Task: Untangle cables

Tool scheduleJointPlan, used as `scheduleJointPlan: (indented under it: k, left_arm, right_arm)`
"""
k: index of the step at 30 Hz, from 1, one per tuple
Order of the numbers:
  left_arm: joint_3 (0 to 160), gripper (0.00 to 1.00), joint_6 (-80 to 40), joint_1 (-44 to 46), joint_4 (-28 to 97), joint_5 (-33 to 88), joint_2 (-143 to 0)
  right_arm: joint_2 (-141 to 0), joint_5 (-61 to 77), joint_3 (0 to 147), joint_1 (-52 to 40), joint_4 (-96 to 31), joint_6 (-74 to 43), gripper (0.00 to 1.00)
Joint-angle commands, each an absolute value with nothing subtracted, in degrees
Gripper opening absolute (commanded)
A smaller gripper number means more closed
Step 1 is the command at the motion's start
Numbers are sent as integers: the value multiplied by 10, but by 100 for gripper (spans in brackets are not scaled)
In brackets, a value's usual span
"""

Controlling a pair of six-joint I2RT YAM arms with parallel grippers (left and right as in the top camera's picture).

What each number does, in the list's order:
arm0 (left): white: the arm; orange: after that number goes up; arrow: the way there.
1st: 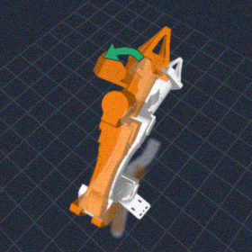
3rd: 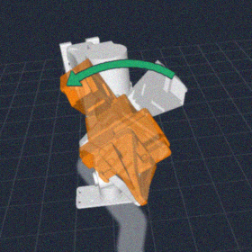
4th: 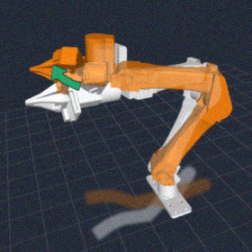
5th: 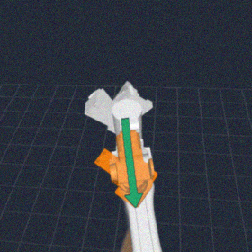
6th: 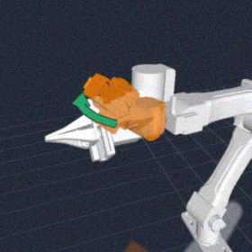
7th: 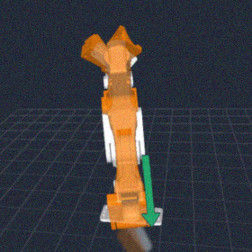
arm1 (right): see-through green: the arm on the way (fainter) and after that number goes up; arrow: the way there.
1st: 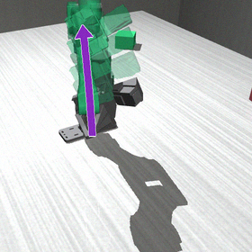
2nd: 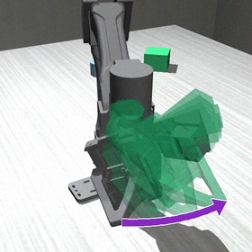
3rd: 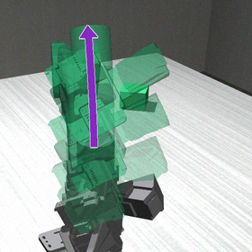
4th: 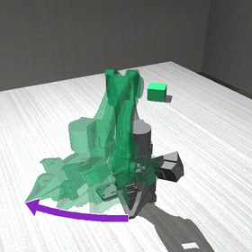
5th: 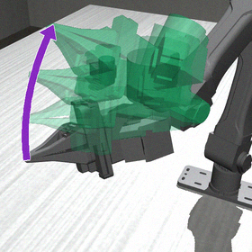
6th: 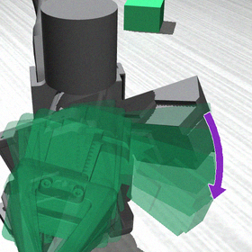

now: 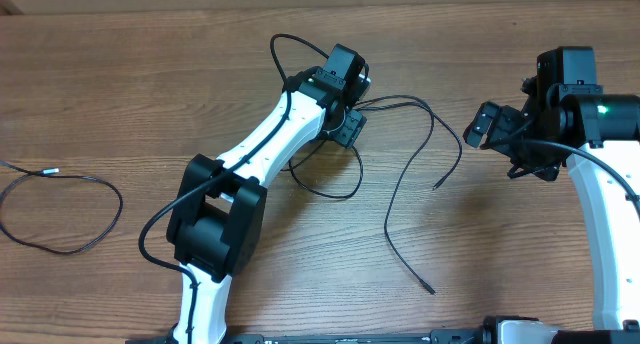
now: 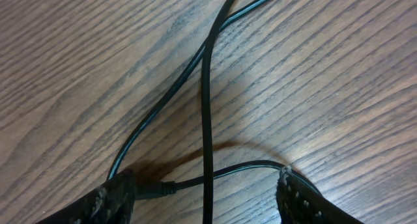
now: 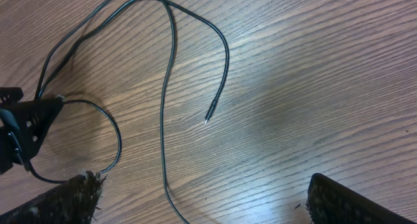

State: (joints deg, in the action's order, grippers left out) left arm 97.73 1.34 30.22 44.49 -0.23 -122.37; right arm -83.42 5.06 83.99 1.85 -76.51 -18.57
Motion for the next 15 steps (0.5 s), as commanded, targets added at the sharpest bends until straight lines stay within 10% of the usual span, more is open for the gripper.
scheduleJointPlan:
  k: [1,7,15]
  left_arm:
    - [974,67,20,300,445,-4,-1251]
    - [980,4,20,300,431,-8,-1253]
    - [1141,4,11,294,524,-34,-1194]
  right_arm:
    - [-830,46,839,20,-764,-178,100]
    - [-830,46,839,20,-764,-175,100]
    - [-830,46,839,20,-759,-175,100]
